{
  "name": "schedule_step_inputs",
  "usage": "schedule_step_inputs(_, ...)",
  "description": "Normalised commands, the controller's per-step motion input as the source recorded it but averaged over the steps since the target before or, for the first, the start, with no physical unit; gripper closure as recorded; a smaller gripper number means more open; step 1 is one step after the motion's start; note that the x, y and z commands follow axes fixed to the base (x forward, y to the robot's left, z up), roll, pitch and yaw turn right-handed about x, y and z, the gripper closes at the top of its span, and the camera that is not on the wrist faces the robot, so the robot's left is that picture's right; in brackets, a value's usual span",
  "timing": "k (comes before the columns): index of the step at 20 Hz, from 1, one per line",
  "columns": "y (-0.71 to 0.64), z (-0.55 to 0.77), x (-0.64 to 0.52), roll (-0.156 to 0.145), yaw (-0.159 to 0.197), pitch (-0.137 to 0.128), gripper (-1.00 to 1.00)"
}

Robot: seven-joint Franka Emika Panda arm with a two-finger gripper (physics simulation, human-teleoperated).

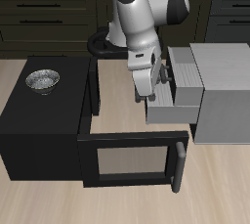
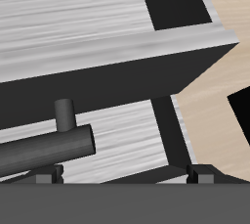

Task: Close the top and middle drawer of the white cabinet

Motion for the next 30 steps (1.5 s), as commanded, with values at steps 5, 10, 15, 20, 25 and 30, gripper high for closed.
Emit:
schedule_step_inputs(5,0.17,0.02,0.03,0.025,0.013,-0.018,-1.0)
schedule_step_inputs(10,0.08,0.02,0.02,0.012,0.005,-0.008,-1.0)
schedule_step_inputs(15,0.22,0.02,0.04,0.033,0.001,-0.029,-1.0)
schedule_step_inputs(20,0.27,-0.09,0.03,0.04,0.005,-0.022,-1.0)
schedule_step_inputs(25,0.18,-0.11,0.08,0.029,0.005,0.001,-1.0)
schedule_step_inputs(30,0.25,-0.01,0.03,0.033,-0.012,-0.023,-1.0)
